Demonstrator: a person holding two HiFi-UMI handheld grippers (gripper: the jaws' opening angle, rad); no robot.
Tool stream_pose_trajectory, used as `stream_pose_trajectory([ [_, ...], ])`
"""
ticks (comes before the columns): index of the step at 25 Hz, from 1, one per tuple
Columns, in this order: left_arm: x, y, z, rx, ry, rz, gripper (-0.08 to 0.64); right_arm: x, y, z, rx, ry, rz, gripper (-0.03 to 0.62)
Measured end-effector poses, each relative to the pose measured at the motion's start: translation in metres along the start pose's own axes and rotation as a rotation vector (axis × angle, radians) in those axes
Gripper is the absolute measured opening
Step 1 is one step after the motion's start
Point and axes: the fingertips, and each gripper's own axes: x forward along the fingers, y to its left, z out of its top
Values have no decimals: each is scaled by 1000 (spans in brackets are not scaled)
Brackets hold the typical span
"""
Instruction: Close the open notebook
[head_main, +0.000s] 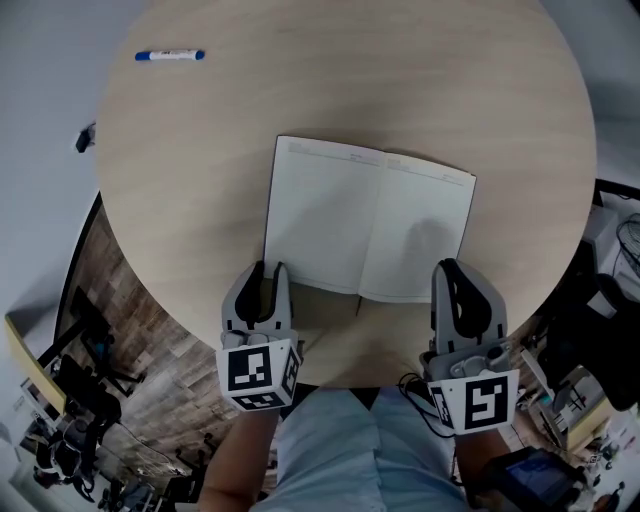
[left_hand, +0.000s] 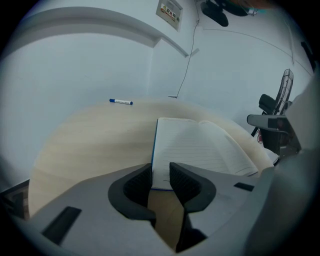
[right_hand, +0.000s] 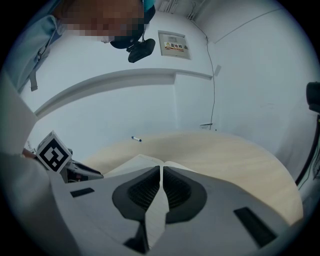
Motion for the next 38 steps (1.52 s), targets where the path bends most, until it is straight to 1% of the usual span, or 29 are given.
stream_pose_trajectory([
  [2,-2,3,1,14,0,15,96,-2,-2,1,0,-6,-4,49],
  [3,-3,5,2,21,-2,20,53,-3,-2,2,-1,-9,-6,49],
  [6,-9,4,7,20,-8,16,31,-6,-2,7,-4,-20,-8,49],
  [10,-23,-6,18,22,-31,4,28,-13,-3,15,-8,-41,-11,51],
  [17,-57,-26,46,30,-95,-22,27,-33,-3,41,-21,-105,-18,49],
  [21,-73,-40,60,44,-131,-46,27,-44,-5,54,-28,-144,-26,49],
  [26,-87,-61,71,71,-153,-64,26,-60,-13,67,-26,-182,-37,49],
  [32,-102,-94,79,117,-177,-95,26,-83,-25,73,-13,-221,-58,49],
  [38,-106,-121,83,154,-186,-119,26,-96,-43,70,7,-240,-81,49],
])
